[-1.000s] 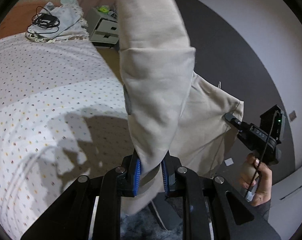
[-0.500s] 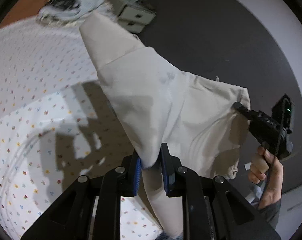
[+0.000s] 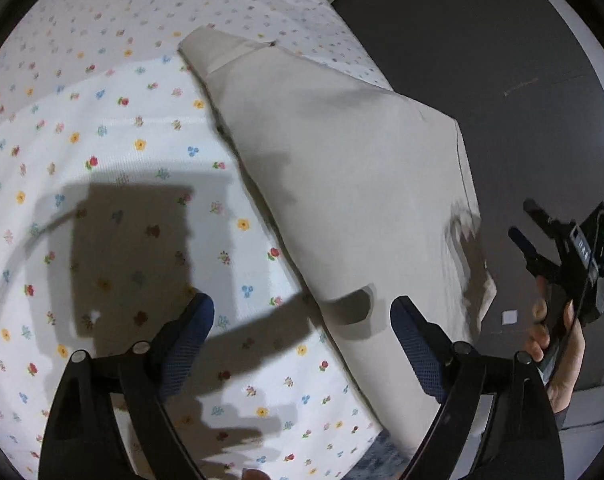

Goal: Fold large clothes
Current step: 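Lower the folded jacket onto the bed corner and open both grippers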

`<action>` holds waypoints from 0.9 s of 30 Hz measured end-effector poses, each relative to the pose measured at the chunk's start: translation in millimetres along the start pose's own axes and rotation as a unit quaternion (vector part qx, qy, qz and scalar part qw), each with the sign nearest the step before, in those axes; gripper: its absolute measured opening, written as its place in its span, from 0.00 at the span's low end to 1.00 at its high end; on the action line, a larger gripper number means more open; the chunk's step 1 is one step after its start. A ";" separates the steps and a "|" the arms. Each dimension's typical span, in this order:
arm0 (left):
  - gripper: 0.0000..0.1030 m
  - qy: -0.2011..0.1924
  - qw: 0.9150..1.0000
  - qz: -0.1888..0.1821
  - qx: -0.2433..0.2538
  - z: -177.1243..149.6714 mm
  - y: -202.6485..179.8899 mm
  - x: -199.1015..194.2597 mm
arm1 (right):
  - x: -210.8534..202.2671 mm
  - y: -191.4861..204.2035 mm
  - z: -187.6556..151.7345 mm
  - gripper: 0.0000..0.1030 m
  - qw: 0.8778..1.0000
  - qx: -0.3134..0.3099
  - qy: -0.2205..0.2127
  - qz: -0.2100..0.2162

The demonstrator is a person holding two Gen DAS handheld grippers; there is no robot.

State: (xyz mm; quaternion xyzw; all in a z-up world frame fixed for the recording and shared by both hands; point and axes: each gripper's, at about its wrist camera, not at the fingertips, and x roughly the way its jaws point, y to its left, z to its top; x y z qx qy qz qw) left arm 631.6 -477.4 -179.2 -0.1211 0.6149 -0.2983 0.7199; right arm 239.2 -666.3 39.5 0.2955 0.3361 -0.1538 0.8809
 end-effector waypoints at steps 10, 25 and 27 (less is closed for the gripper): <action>0.84 -0.004 0.999 -0.014 0.045 -16.7 -25.0 -1.8 | -75.7 -97.4 -85.0 0.79 0.992 0.117 -0.042 -0.017; 0.43 0.001 0.998 -0.025 0.061 -14.0 -33.9 27.6 | -58.0 -99.0 -111.0 0.01 0.981 0.186 -0.061 0.017; 0.43 0.000 0.998 -0.024 0.059 -13.2 -33.2 27.7 | -57.0 -101.8 -108.6 0.00 0.979 0.190 -0.070 0.025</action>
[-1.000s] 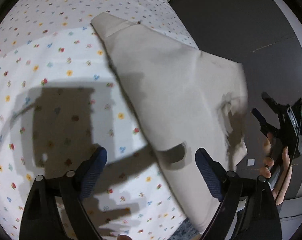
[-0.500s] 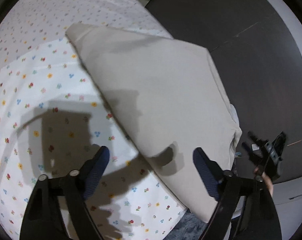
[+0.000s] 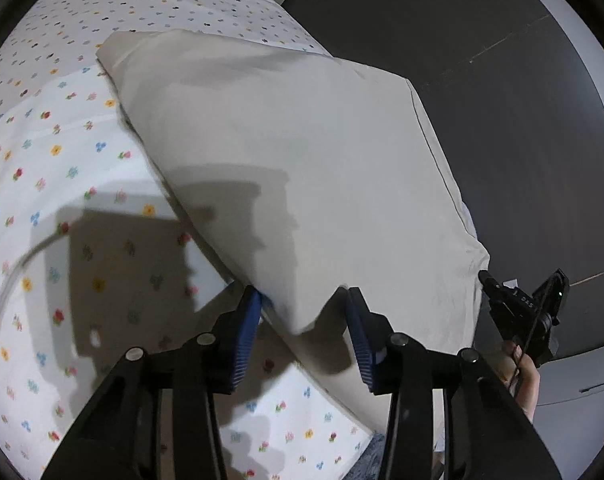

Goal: Fold large clothes
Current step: 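Lower the folded jacket onto the bed corner and open both grippers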

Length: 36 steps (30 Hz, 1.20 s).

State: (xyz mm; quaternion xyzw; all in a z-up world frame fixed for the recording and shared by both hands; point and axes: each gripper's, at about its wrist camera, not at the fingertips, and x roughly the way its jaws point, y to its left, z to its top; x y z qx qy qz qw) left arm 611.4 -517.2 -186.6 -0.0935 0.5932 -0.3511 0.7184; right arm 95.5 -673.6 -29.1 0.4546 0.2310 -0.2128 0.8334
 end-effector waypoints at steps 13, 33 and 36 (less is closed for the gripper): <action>0.43 -0.018 0.999 0.031 0.042 7.0 -21.9 1.9 | 17.8 -3.6 3.3 0.00 0.999 0.025 -0.030 -0.034; 0.89 -0.114 0.979 0.092 0.145 -24.5 -51.6 -134.4 | -60.4 55.3 -29.7 1.00 0.998 -0.050 0.013 -0.036; 0.89 -0.130 0.974 0.098 0.158 -33.9 -55.8 -157.4 | -78.3 70.2 -42.9 1.00 0.996 -0.073 0.009 -0.039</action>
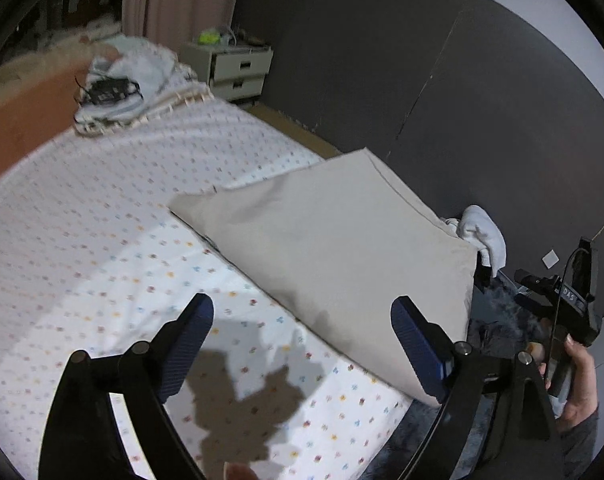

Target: Fold large clothes

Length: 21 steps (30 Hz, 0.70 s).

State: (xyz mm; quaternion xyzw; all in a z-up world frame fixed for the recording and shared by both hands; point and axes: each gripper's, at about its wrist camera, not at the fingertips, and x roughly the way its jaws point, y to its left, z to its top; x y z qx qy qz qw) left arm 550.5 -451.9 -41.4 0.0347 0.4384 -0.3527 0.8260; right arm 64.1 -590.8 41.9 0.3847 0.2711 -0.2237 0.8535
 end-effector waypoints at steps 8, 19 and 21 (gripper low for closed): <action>0.94 -0.033 0.999 0.007 0.002 -14.3 12.3 -74.3 | -51.8 40.7 -25.8 1.00 0.998 -0.056 -0.023 -0.024; 0.94 -0.070 0.997 0.023 0.008 -51.5 32.9 -179.5 | -116.2 85.2 -72.0 1.00 0.991 -0.121 -0.056 -0.008; 0.94 -0.078 0.996 0.028 0.011 -59.8 34.2 -194.5 | -126.9 91.6 -82.8 1.00 0.989 -0.134 -0.059 -0.005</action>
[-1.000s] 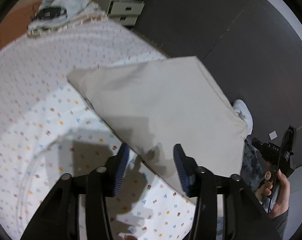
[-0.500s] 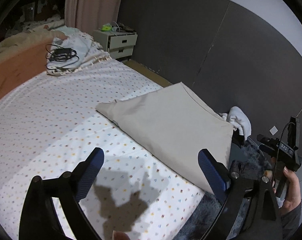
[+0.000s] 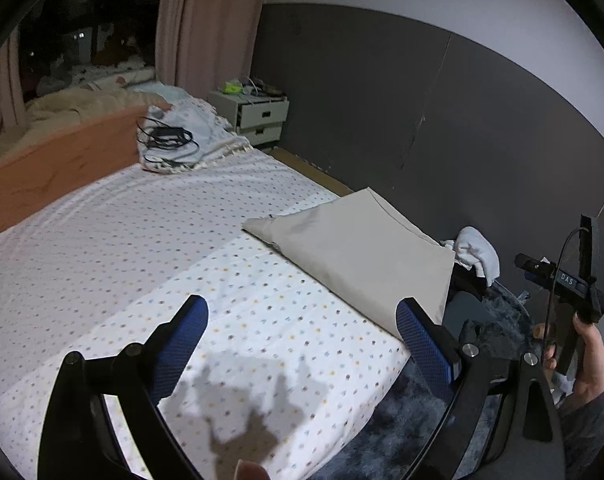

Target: Fold large clothes

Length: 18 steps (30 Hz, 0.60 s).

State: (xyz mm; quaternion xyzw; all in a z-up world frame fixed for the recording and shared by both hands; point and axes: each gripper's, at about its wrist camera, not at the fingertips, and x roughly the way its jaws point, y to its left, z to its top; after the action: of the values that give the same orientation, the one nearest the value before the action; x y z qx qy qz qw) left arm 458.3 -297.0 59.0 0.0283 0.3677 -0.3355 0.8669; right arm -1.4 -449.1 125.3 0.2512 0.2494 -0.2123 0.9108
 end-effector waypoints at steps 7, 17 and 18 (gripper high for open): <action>0.94 -0.031 0.999 0.033 0.004 -26.5 7.7 -67.2 | -43.2 19.1 -26.3 1.00 0.999 -0.037 -0.018 0.016; 0.94 -0.088 0.995 0.055 -0.004 -71.3 3.1 -152.4 | -102.9 36.4 -67.9 1.00 0.995 -0.073 -0.049 0.045; 0.94 -0.095 0.994 0.059 -0.005 -75.8 1.5 -160.4 | -109.7 38.3 -73.4 1.00 0.994 -0.078 -0.054 0.047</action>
State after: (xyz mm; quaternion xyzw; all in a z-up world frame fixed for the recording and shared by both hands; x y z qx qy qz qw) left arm 331.3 -183.5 108.8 0.0133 0.2834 -0.2831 0.9162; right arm -93.5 -349.0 145.3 0.1790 0.2040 -0.1619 0.9488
